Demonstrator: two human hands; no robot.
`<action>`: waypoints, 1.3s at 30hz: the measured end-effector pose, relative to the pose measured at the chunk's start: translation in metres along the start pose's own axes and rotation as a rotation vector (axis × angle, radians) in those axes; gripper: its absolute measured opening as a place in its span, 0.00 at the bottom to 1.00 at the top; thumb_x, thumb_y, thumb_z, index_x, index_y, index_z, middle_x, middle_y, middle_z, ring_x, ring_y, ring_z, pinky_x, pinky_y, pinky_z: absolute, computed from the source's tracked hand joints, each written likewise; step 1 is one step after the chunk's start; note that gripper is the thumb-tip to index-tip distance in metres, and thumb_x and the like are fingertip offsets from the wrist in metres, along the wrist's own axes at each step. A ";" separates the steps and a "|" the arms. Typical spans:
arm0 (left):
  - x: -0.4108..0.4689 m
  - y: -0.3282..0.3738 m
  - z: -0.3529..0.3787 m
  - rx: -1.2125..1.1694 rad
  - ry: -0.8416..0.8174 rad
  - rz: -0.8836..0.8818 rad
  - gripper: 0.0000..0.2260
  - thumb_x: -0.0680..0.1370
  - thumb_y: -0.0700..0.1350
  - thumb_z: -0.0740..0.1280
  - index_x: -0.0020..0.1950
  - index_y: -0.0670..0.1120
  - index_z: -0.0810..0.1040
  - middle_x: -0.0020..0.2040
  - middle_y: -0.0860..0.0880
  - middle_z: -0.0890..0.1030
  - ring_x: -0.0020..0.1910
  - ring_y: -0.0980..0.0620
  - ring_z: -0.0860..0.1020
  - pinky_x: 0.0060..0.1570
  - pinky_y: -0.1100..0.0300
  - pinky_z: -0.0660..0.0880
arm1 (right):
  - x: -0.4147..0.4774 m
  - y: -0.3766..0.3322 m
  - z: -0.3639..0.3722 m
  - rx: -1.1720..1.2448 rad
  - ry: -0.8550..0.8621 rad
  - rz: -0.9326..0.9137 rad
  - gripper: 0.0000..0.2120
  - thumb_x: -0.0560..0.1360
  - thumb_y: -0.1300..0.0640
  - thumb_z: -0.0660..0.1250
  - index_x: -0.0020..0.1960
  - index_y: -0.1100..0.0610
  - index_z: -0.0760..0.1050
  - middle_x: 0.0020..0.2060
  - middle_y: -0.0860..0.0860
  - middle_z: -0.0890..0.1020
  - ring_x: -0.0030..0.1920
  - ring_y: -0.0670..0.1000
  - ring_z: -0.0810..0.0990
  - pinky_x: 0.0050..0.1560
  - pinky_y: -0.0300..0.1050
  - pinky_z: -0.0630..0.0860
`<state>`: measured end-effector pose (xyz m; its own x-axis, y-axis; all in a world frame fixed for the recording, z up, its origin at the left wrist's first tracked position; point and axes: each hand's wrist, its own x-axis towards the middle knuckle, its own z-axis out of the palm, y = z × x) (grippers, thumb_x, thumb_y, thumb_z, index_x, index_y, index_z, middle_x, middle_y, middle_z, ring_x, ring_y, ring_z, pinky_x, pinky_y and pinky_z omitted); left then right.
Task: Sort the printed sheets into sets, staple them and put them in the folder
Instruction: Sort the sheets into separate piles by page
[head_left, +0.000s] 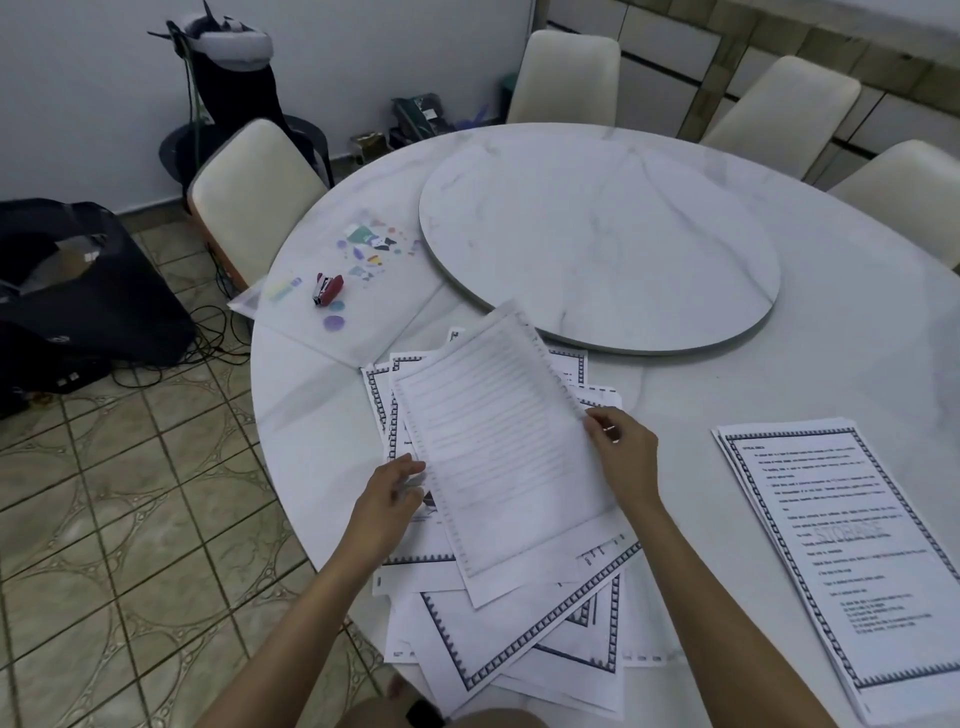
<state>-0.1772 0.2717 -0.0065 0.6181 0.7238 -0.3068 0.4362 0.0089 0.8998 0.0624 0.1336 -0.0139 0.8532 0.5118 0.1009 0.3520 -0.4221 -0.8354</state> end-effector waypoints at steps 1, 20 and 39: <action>0.000 0.000 0.000 -0.004 -0.004 0.000 0.11 0.79 0.38 0.60 0.58 0.51 0.70 0.70 0.49 0.68 0.63 0.56 0.71 0.59 0.65 0.65 | 0.001 -0.001 0.000 0.007 0.008 0.018 0.06 0.75 0.61 0.66 0.49 0.57 0.80 0.39 0.43 0.80 0.38 0.40 0.77 0.39 0.26 0.70; 0.016 0.019 0.005 -0.311 0.092 -0.207 0.24 0.78 0.39 0.62 0.73 0.48 0.61 0.70 0.45 0.67 0.58 0.47 0.73 0.58 0.52 0.72 | 0.002 -0.010 0.007 -0.080 -0.173 0.010 0.09 0.75 0.62 0.65 0.54 0.55 0.77 0.43 0.46 0.77 0.41 0.41 0.74 0.47 0.38 0.69; 0.034 0.013 -0.019 -0.264 0.190 -0.334 0.19 0.80 0.42 0.59 0.70 0.41 0.66 0.58 0.43 0.76 0.52 0.45 0.75 0.56 0.53 0.71 | -0.019 0.004 0.034 -0.538 -0.193 -0.087 0.19 0.73 0.57 0.67 0.63 0.60 0.73 0.57 0.56 0.72 0.60 0.57 0.68 0.57 0.49 0.64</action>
<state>-0.1628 0.3092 0.0008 0.3304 0.7649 -0.5530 0.3942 0.4205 0.8171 0.0346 0.1480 -0.0377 0.7445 0.6675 0.0144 0.6070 -0.6677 -0.4310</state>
